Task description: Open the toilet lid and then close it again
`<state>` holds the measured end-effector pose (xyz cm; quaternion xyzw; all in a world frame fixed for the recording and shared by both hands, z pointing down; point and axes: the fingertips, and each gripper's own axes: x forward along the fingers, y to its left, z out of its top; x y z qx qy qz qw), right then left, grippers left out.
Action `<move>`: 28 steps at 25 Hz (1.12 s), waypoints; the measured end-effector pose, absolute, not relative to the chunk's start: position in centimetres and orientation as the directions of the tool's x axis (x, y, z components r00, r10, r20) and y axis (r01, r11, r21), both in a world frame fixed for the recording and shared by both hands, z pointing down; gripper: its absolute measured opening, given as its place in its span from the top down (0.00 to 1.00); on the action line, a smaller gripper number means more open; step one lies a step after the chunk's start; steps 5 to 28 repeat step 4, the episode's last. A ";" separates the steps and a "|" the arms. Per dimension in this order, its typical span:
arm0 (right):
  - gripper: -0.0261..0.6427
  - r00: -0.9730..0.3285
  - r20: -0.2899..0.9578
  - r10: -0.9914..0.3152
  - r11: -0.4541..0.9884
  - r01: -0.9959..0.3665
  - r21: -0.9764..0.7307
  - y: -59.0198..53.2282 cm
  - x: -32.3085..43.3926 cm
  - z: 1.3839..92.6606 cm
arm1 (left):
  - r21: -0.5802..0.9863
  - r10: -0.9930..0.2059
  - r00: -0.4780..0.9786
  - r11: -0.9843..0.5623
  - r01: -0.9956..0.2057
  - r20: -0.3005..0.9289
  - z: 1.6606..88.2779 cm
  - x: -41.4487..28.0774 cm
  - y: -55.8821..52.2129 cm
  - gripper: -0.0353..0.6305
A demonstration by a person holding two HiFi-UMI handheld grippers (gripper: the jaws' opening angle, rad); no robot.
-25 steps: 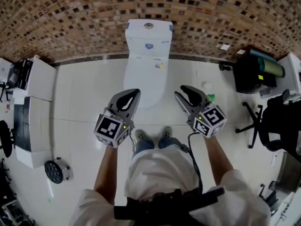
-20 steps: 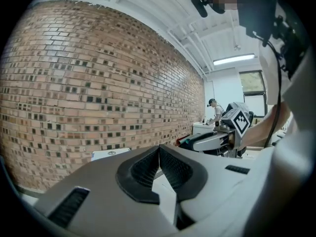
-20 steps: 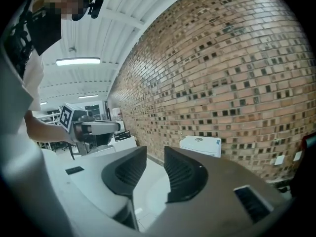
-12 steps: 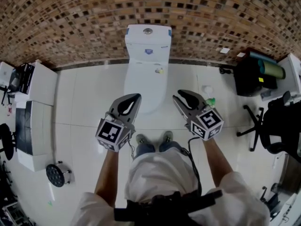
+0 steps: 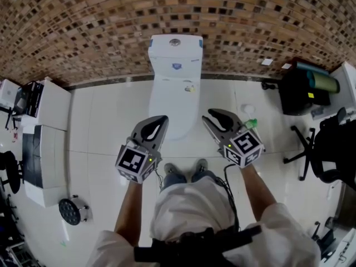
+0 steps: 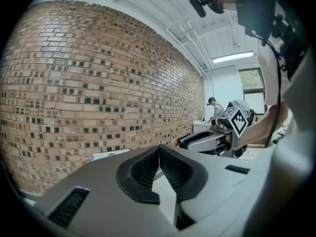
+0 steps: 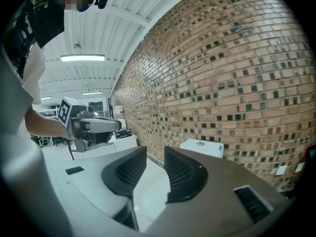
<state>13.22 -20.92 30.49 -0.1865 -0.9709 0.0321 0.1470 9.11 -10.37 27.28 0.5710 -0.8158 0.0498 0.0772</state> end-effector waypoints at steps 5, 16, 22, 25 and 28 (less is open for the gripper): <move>0.79 -0.883 0.270 0.383 0.924 0.365 -0.118 -21.5 13.4 30.4 | 0.055 -0.912 -0.345 0.365 -0.929 0.222 27.2 9.8 -11.0 0.95; 0.79 -0.883 0.270 0.383 0.924 0.365 -0.118 -21.5 13.4 30.4 | 0.055 -0.912 -0.345 0.365 -0.929 0.222 27.2 9.8 -11.0 0.95; 0.79 -0.883 0.270 0.383 0.924 0.365 -0.118 -21.5 13.4 30.4 | 0.055 -0.912 -0.345 0.365 -0.929 0.222 27.2 9.8 -11.0 0.95; 0.79 -0.883 0.270 0.383 0.924 0.365 -0.118 -21.5 13.4 30.4 | 0.055 -0.912 -0.345 0.365 -0.929 0.222 27.2 9.8 -11.0 0.95; 0.79 -0.883 0.270 0.383 0.924 0.365 -0.118 -21.5 13.4 30.4 | 0.055 -0.912 -0.345 0.365 -0.929 0.222 27.2 9.8 -11.0 0.95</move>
